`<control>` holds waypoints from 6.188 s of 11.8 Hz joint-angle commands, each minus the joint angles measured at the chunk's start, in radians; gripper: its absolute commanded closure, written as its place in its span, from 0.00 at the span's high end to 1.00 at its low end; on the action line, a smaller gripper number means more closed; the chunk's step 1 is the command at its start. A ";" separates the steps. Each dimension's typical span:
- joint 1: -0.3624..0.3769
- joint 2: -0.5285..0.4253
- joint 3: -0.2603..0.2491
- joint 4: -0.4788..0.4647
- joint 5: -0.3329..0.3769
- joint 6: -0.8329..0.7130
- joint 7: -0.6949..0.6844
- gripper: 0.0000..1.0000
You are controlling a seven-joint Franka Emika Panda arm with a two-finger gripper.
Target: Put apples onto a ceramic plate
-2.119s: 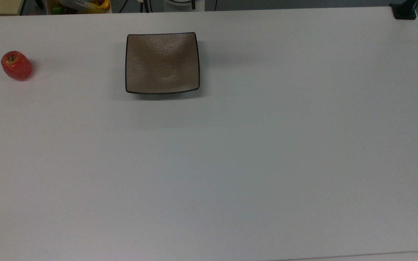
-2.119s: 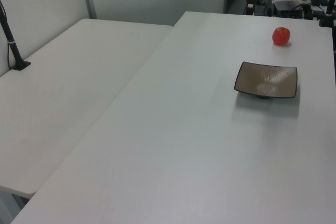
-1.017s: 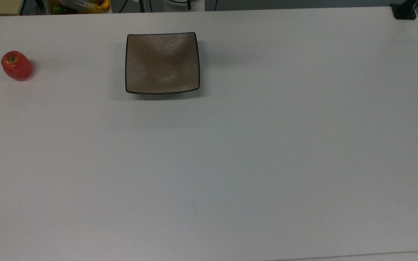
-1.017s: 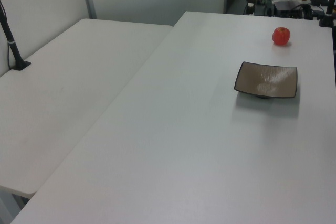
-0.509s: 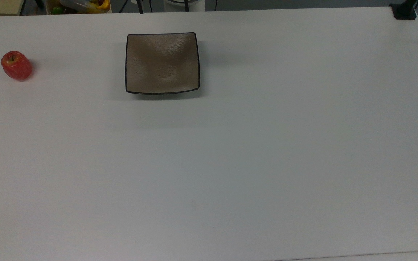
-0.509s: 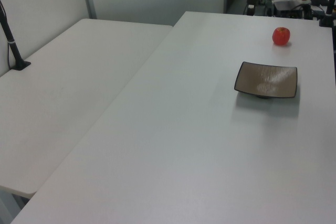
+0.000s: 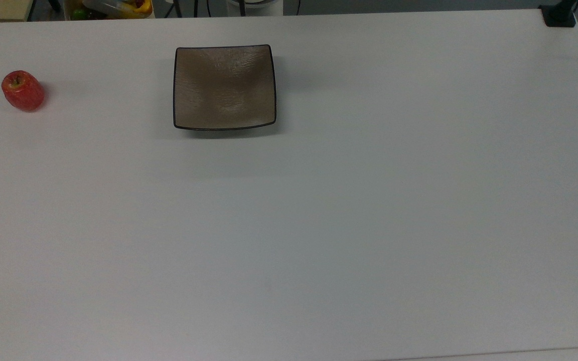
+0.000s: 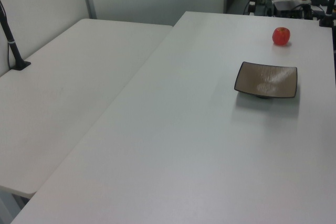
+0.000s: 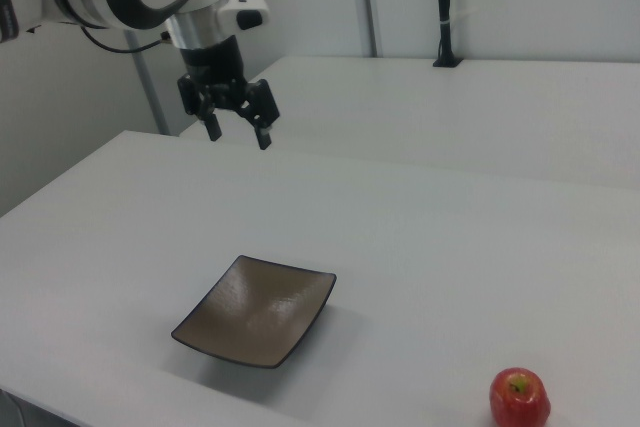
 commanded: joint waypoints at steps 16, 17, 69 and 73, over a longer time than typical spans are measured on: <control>-0.317 0.319 -0.343 -0.119 -0.035 0.444 -0.844 1.00; -0.320 0.336 -0.341 -0.139 -0.035 0.486 -0.851 1.00; -0.060 0.066 0.113 -0.608 -0.285 0.508 -0.136 0.80; -0.055 0.043 0.113 -0.545 -0.271 0.459 -0.134 1.00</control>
